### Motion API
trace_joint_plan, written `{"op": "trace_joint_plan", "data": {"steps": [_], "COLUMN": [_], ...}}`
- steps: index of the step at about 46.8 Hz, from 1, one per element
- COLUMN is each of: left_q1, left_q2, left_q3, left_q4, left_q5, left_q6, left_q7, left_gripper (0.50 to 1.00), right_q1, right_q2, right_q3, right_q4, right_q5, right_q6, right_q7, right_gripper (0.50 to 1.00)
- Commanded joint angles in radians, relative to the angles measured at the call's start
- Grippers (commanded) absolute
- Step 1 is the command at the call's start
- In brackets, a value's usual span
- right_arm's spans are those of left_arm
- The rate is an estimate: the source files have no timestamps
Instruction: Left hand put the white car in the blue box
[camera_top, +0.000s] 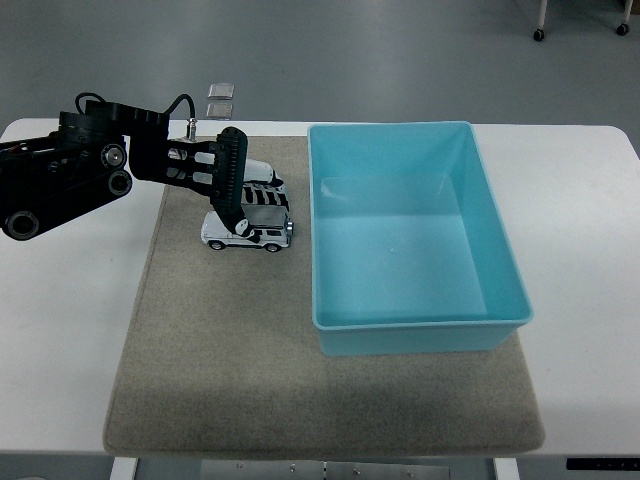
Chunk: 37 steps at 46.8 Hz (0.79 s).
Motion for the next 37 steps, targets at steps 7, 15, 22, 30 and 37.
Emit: {"op": "trace_joint_plan", "data": {"steps": [7, 15, 22, 30, 37], "left_q1": [0.001, 0.001, 0.000, -0.002, -0.004], "left_q2": [0.002, 0.003, 0.012, 0.020, 0.028], "left_q3": [-0.015, -0.034, -0.057, -0.080, -0.116], "left_q4": [0.002, 0.002, 0.003, 0.006, 0.017], "left_q5": [-0.006, -0.011, -0.017, -0.015, -0.005], "left_q6": [0.002, 0.001, 0.001, 0.002, 0.021], "left_q7": [0.013, 0.013, 0.011, 0.013, 0.016], "left_gripper": [0.500, 0.500, 0.500, 0.500, 0.500], "right_q1": [-0.001, 0.000, 0.000, 0.000, 0.000], "right_q2": [0.000, 0.000, 0.000, 0.000, 0.000], "right_q3": [0.000, 0.000, 0.000, 0.000, 0.000], "right_q4": [0.000, 0.000, 0.000, 0.000, 0.000], "right_q5": [0.000, 0.000, 0.000, 0.000, 0.000], "right_q6": [0.000, 0.000, 0.000, 0.000, -0.002], "right_q7": [0.000, 0.000, 0.000, 0.000, 0.000], "right_gripper": [0.936, 0.936, 0.936, 0.936, 0.936]}}
